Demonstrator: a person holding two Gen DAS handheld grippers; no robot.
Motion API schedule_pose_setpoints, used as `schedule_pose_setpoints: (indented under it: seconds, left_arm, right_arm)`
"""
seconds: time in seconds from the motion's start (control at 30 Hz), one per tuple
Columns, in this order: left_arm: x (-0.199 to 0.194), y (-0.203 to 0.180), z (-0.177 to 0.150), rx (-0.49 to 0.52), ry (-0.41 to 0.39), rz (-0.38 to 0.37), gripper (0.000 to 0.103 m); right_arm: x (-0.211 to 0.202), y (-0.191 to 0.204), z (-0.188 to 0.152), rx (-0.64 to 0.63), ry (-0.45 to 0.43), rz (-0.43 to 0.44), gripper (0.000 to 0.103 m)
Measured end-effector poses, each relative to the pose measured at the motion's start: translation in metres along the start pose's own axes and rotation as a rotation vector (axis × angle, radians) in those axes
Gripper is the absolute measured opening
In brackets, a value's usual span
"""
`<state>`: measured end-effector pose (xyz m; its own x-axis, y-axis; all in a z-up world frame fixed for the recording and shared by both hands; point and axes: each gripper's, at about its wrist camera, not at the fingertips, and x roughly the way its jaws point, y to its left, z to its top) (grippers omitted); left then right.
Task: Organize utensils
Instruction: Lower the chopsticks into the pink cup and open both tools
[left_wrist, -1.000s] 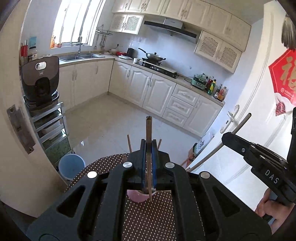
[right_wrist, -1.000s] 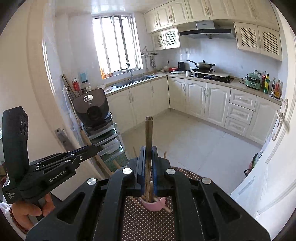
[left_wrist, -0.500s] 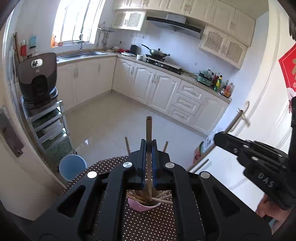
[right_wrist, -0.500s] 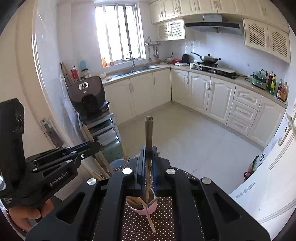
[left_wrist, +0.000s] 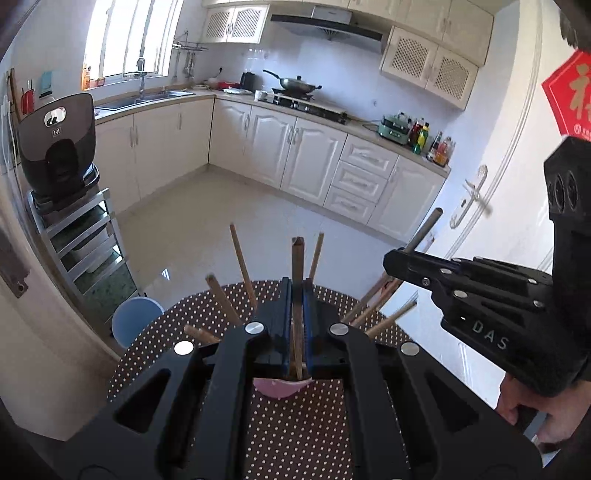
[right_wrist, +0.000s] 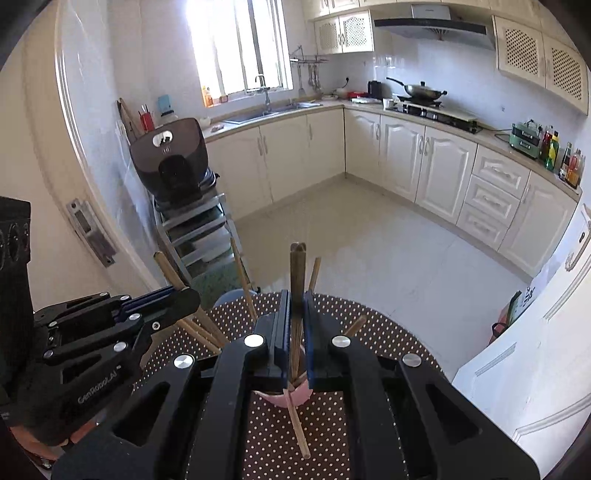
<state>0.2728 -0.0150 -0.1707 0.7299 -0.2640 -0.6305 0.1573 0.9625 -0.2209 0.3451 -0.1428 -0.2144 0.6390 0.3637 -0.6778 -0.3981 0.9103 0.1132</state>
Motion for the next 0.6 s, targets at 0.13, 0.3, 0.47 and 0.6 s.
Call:
schedule_pose_setpoints:
  seconds: [0.13,0.3,0.47,0.6]
  left_arm:
    - [0.002,-0.002,-0.009,0.017,0.031,0.003,0.006]
    - [0.001,-0.003,-0.019,0.012,0.065,0.012,0.007]
    - [-0.004,-0.003,-0.018,0.003,0.077,0.03,0.007]
    - [-0.012,-0.002,-0.018,-0.002,0.072,0.046,0.007]
  right_arm:
    - [0.003,0.001,-0.004,0.0,0.018,0.002,0.005]
    - [0.0,0.002,-0.005,0.016,0.025,-0.003,0.006]
    - [-0.01,0.004,-0.007,0.038,0.011,-0.002,0.007]
    - [-0.021,0.007,-0.009,0.047,-0.007,0.002,0.008]
